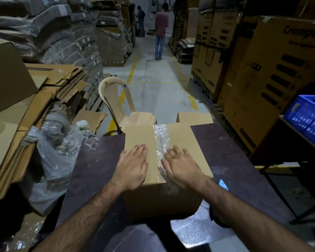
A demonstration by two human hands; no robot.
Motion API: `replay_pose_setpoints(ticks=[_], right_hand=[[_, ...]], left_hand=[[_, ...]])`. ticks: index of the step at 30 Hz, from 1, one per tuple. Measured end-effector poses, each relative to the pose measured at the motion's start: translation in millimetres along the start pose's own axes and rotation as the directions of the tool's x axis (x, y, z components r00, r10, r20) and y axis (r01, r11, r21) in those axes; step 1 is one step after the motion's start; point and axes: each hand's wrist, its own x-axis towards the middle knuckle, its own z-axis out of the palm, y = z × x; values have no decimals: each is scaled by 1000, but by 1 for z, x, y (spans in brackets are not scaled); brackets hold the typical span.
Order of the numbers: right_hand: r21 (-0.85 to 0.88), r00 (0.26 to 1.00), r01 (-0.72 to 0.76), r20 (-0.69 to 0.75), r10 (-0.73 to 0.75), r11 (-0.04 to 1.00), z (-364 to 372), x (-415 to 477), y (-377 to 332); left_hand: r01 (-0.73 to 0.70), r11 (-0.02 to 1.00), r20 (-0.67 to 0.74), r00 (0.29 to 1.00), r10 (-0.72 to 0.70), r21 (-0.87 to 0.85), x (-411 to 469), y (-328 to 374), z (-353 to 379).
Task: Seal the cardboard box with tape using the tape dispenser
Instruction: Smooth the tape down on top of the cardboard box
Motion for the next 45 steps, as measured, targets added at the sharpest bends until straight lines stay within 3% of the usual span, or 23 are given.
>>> replay_pose_setpoints(ticks=[7,14,21,27,32,35,40,43,45], right_hand=[[26,997,45,-60,-44,999,2,-60,-13],[-31,999,-8,31,9,999,0,7,0],[32,989,145,-49,-143,989,-3,-70,-20],[-41,992,114,54,-112,993,-4,9,-7],[10,969,238,-70,-237,971,-1,-42,-21],[27,979,197,-63,-195,980,-3,-64,-23],[-12,997,64,37,-64,998,-4,8,-12],[-34,993,114,-26,-115,993,5,-11,-20],[67,980,167,-117,-159,984,7,-54,-32]], left_hand=[[6,1000,-8,1000,-6,-5,0,6,-2],[9,1000,15,1000,-9,-3,-1,4,-4],[13,1000,-9,1000,-13,-13,1,6,0],[-6,1000,27,1000,6,11,1,1,0],[13,1000,20,1000,-13,3,1,4,-3],[13,1000,8,1000,-13,17,0,8,-3],[12,999,45,999,-14,50,-1,5,-4],[16,999,54,998,-18,30,-1,5,-6],[16,1000,48,999,-17,14,-1,7,-6]])
